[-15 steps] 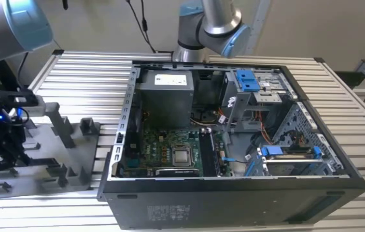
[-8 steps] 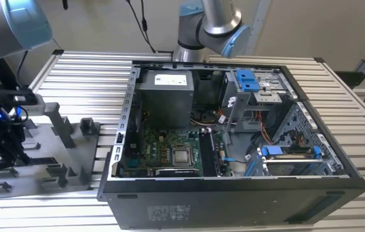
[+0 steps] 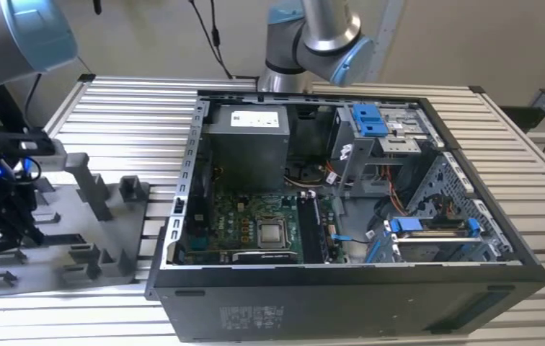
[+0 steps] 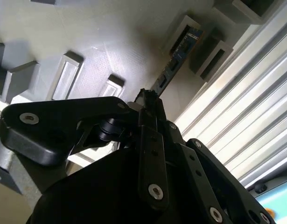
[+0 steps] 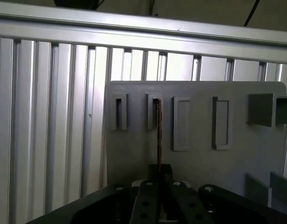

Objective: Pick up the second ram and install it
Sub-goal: 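Pick up the second ram and move it above second insertion slot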

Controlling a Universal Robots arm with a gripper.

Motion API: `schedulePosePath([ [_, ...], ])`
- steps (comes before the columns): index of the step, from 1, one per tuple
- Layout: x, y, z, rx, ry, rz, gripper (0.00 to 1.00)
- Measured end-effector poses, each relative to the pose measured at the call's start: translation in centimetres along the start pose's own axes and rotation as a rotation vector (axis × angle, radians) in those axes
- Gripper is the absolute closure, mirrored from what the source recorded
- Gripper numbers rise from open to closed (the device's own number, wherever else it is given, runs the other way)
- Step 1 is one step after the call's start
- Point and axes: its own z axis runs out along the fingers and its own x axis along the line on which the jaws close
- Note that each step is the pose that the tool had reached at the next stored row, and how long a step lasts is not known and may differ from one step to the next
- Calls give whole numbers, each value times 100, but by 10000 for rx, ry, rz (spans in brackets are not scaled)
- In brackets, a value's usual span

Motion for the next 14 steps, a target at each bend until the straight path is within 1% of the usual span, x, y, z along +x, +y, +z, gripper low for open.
schedulePosePath([
  [14,-3,0,-41,1,0,0,86],
])
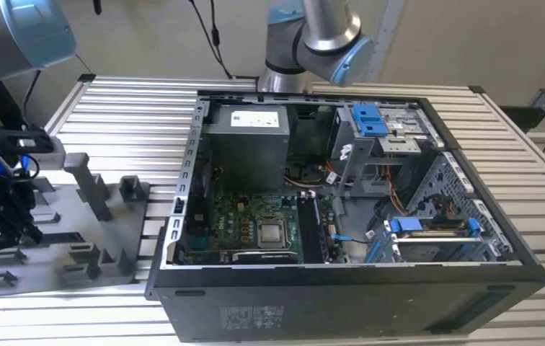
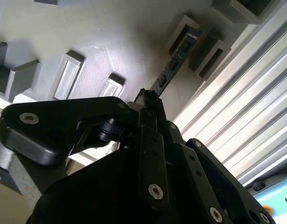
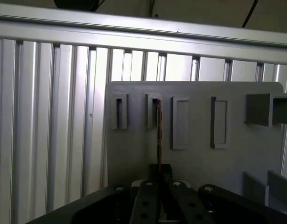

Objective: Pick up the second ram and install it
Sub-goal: 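Pick up the second ram and move it above second insertion slot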

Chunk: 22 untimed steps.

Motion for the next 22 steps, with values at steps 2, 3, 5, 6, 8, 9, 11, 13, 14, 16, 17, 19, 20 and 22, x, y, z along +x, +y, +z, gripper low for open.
schedulePosePath([
  [2,-1,0,-6,0,0,1,86],
  [3,-1,0,-9,1,-1,0,86],
  [5,-1,0,-13,2,-1,0,86],
  [6,-1,0,-16,2,-1,0,86],
  [8,-1,0,-22,1,0,0,86],
  [9,-2,0,-25,0,0,0,86],
  [11,-2,0,-38,-2,2,0,86],
  [13,-4,0,-60,1,-1,0,86],
  [14,-4,0,-71,-1,1,0,86],
  [16,-5,0,-85,0,0,0,86],
  [17,-6,-1,-91,0,0,-1,86],
  [19,-7,-1,-103,0,0,0,86],
  [20,-7,-1,-107,1,-1,0,86],
  [22,-7,-1,-117,1,-1,0,86],
])
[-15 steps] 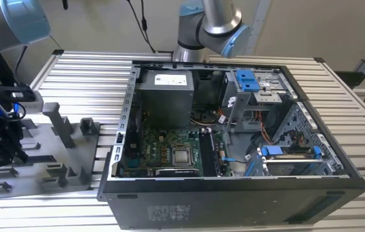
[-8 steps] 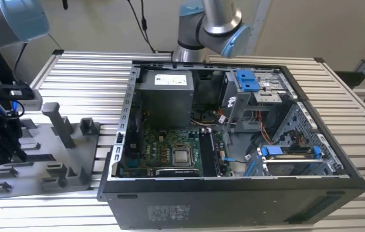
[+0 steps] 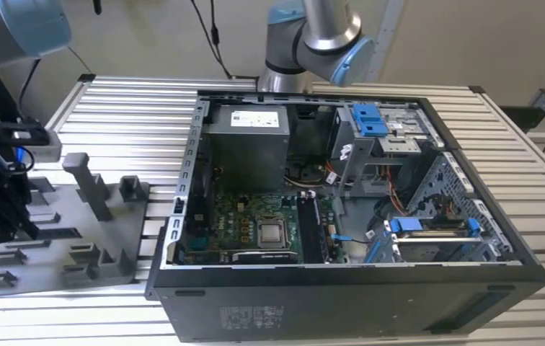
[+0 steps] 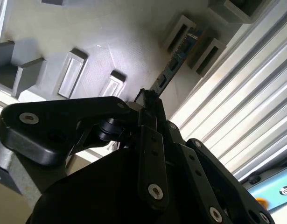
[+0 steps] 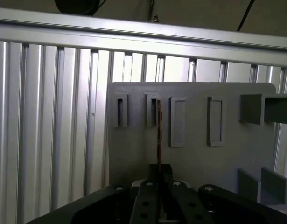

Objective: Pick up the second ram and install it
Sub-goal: 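Pick up the second ram and move it above second insertion slot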

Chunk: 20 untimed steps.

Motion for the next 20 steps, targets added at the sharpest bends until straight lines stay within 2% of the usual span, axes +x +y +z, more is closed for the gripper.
schedulePosePath([
  [20,-5,0,-75,-1,0,0,86],
])
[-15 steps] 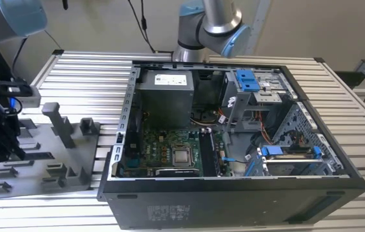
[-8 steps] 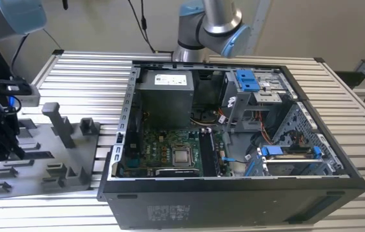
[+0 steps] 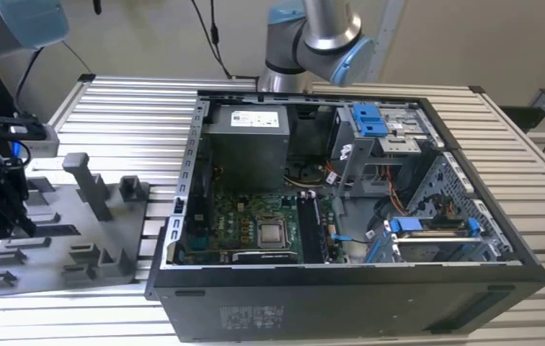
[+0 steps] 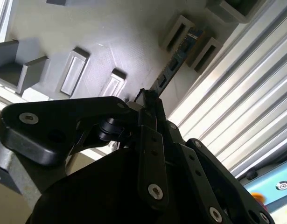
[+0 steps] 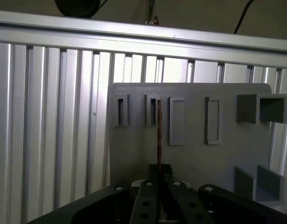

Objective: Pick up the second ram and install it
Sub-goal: 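Pick up the second ram and move it above second insertion slot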

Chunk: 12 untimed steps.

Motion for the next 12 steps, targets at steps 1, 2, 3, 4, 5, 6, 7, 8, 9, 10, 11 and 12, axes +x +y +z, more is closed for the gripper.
schedulePosePath([
  [1,0,0,-3,0,0,0,86],
  [2,0,0,-6,0,0,0,86],
  [3,-1,0,-9,0,-1,0,86],
  [4,-1,0,-12,0,0,0,86],
  [5,-1,0,-15,0,0,0,86],
  [6,-1,0,-18,0,0,0,86],
  [7,-1,0,-21,0,0,0,86],
  [8,-2,0,-24,0,0,0,86],
  [9,-2,0,-27,1,-1,0,86],
  [10,-2,0,-29,1,-1,0,86],
  [11,-2,0,-31,1,-1,0,86],
  [12,-2,0,-34,0,0,-1,86],
])
